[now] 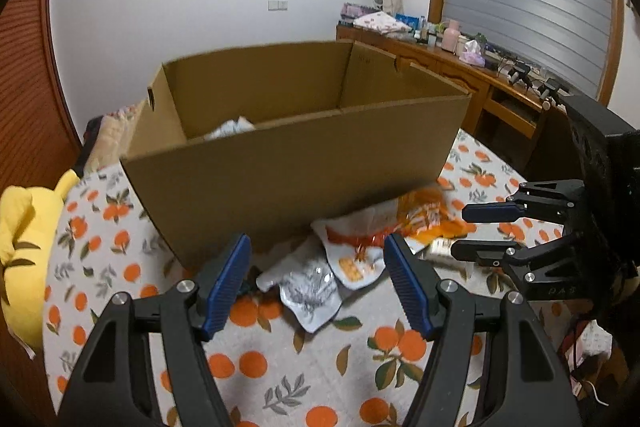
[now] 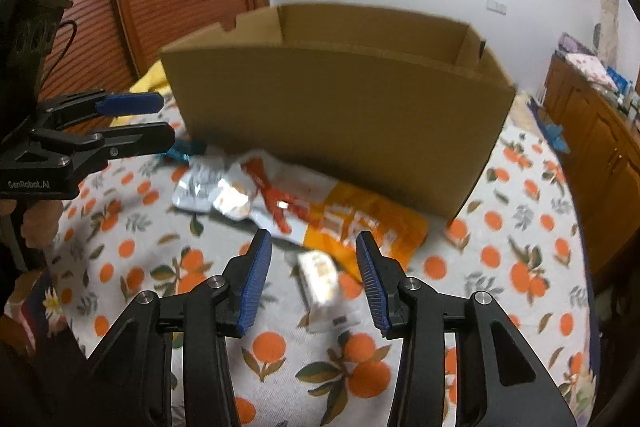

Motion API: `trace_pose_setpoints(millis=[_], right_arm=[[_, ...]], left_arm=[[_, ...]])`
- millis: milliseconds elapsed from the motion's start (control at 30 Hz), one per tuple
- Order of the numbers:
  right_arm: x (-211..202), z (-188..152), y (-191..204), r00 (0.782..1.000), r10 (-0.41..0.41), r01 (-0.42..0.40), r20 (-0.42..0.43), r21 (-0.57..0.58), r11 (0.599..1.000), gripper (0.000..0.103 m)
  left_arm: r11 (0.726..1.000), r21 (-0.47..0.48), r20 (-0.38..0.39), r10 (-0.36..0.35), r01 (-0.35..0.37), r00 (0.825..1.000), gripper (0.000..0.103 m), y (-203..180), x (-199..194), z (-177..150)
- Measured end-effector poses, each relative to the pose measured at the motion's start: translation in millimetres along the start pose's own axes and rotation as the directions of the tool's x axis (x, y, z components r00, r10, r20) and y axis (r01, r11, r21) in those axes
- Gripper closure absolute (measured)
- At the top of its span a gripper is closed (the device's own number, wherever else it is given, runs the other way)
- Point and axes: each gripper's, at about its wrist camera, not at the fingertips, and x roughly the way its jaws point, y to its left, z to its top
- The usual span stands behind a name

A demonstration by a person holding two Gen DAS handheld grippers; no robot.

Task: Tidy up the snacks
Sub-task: 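Move both open tools back toward the snacks beside the box, then grasp the small white bar packet with the right tool while the left tool grasps the orange-white pouch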

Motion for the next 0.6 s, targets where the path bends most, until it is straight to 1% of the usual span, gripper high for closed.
trace_pose_setpoints(millis=[167, 467, 500, 567, 600], right_arm=[[12, -8, 1, 0.999, 0.001, -0.002, -0.049, -0.010, 1.000, 0.061], [22, -15, 4, 0.995, -0.022, 0.018, -0.095, -0.042, 0.999, 0.067], [23, -14, 3, 0.995, -0.024, 0.020, -0.100, -0.042, 0.999, 0.069], [24, -15, 3, 0.994, -0.032, 0.027, -0.106, -0.047, 0.999, 0.079], [24, -16, 2, 0.993, -0.029, 0.024, -0.111, -0.050, 0.998, 0.082]], left_arm=[[1.000, 0.000, -0.023, -0.003, 0.003, 1.000, 0.033, -1, 8, -7], [0.999, 0.025, -0.064, -0.020, 0.022, 0.998, 0.033, -10, 25, -13], [0.999, 0.028, -0.066, -0.023, 0.025, 0.998, 0.033, -12, 28, -13], [0.999, 0.041, -0.061, -0.021, 0.023, 0.998, 0.034, -17, 29, -11], [0.998, 0.049, -0.058, -0.027, 0.030, 0.998, 0.034, -19, 30, -9]])
